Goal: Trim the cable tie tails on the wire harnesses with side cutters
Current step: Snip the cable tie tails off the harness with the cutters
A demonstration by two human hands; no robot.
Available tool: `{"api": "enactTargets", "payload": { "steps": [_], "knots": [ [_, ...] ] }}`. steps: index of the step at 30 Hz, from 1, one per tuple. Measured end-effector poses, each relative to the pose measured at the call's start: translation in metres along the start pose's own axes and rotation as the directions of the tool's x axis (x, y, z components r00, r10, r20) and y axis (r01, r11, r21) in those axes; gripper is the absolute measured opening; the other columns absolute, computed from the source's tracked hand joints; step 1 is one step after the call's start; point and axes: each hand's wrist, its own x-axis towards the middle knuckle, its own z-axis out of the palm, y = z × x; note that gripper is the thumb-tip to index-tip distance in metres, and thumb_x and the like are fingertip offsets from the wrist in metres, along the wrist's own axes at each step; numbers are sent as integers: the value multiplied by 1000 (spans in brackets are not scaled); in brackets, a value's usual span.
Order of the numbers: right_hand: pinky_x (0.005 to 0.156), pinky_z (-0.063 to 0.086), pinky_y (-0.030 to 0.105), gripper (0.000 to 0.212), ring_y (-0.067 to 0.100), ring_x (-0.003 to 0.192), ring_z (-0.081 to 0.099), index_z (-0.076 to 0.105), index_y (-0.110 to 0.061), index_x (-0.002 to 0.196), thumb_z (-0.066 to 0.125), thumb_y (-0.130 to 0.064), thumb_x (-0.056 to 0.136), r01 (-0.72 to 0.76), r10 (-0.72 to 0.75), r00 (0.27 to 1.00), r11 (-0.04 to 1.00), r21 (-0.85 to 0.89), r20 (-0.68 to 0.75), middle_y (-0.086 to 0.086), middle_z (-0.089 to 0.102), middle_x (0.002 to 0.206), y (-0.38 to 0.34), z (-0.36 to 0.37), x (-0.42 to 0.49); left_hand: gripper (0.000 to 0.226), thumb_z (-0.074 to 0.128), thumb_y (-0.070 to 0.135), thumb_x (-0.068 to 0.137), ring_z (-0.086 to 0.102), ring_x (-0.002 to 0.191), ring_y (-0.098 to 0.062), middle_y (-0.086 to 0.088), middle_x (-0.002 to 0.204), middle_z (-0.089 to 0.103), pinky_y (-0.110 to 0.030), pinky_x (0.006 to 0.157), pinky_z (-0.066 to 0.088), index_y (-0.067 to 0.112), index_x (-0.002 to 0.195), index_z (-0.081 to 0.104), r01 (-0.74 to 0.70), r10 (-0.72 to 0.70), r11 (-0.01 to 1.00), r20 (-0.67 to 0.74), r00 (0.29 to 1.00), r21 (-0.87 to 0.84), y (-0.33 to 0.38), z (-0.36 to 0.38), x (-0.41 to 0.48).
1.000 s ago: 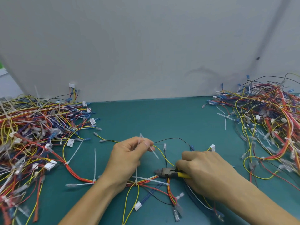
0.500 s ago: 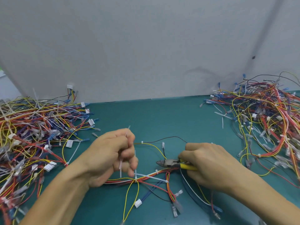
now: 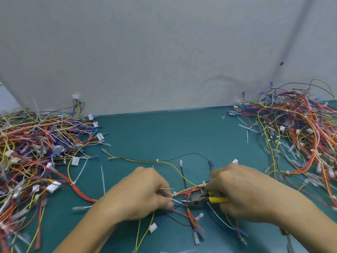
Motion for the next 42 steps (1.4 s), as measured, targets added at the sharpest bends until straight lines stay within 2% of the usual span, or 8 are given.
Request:
{"api": "enactTargets", "payload": {
  "steps": [4,13,18,22,26,37,39,42],
  "knots": [
    [65,44,33,7,20,78,46,51,-20,85,47,-24,81,-23,22,1000,999,-49,-15,-7,43,86,1,3,-7,5,73,35,79,62,77,7,22,76,68,-19,75,50,37,75,72,-60,56,953,-23,998,-297,-3,5,4],
    [70,42,33,12,21,95,54,48,-25,95,42,-30,85,-49,39,991,995,-81,-126,-9,44,100,-3,19,-18,6,72,35,76,58,64,2,14,70,70,-24,66,46,29,75,74,-149,69,844,-171,983,-515,1,24,6],
    [67,28,31,16,21,99,51,47,-26,99,40,-32,87,-82,61,982,990,-111,-178,-8,46,103,-7,22,-19,6,67,38,77,47,58,-7,12,66,65,-28,60,40,32,74,69,-247,117,821,-271,955,-514,7,34,5],
    [71,37,31,17,21,98,51,49,-26,99,40,-31,86,-100,75,974,989,-109,-213,-9,46,101,-9,21,-19,4,67,34,79,53,67,-28,13,71,65,-32,64,43,30,77,67,-298,138,820,-337,931,-488,11,37,7],
    [58,33,28,8,20,76,57,56,-25,81,58,-31,76,-63,13,960,983,-170,-280,-8,53,84,-11,18,-17,16,73,20,83,39,54,-14,18,66,59,-17,52,31,29,72,66,-331,162,829,-371,914,-451,10,40,9],
    [75,37,33,19,24,101,49,49,-28,107,38,-24,92,-89,67,979,990,-111,-192,-6,48,105,-13,27,-16,15,63,24,78,47,60,0,19,62,53,-9,60,33,29,66,56,-350,113,809,-459,881,-473,12,50,13],
    [69,38,33,15,24,95,53,55,-28,102,48,-26,89,-64,36,972,992,-113,-234,-5,52,100,-16,25,-17,14,63,26,78,47,60,1,19,62,54,-10,60,33,30,66,57,-340,105,804,-447,888,-487,12,50,14],
    [42,34,28,26,20,54,57,64,-26,67,84,-28,51,-80,9,937,979,-188,-350,-7,54,63,-15,28,-19,17,65,23,79,46,56,3,19,58,53,-9,57,32,30,66,58,-339,112,794,-426,898,-505,12,49,14]
  ]
}}
